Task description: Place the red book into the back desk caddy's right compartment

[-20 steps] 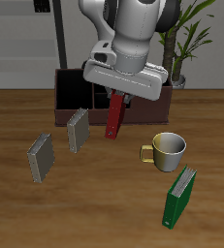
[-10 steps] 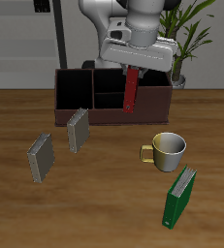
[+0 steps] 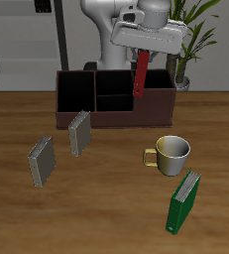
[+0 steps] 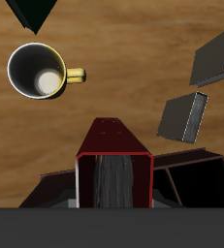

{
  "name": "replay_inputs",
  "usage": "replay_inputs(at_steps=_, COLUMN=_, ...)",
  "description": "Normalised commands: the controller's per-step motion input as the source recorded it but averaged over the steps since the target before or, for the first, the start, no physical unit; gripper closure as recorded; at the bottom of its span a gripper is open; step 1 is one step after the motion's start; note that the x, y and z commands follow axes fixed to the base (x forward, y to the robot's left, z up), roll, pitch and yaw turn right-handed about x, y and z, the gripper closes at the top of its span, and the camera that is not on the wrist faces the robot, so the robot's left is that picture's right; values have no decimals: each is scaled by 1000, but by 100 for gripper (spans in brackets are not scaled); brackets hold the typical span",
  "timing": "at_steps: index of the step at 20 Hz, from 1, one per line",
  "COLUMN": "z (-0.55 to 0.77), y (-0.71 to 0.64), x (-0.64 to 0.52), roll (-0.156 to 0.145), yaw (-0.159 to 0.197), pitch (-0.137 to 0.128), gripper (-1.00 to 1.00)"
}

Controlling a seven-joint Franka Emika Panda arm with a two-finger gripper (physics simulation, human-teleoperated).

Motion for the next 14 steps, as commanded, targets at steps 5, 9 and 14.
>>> replay_inputs(at_steps=5, z=207, y=199, x=-410, roll=16, yaw=50, pitch=-32, gripper=100)
replay_inputs(at_steps=9, z=139, y=264, x=-436, roll=13, yaw=74, pitch=-38, gripper=100)
replay_inputs(at_steps=14, z=112, y=275, x=-503, roll=32, yaw=61, pitch=-29, gripper=100)
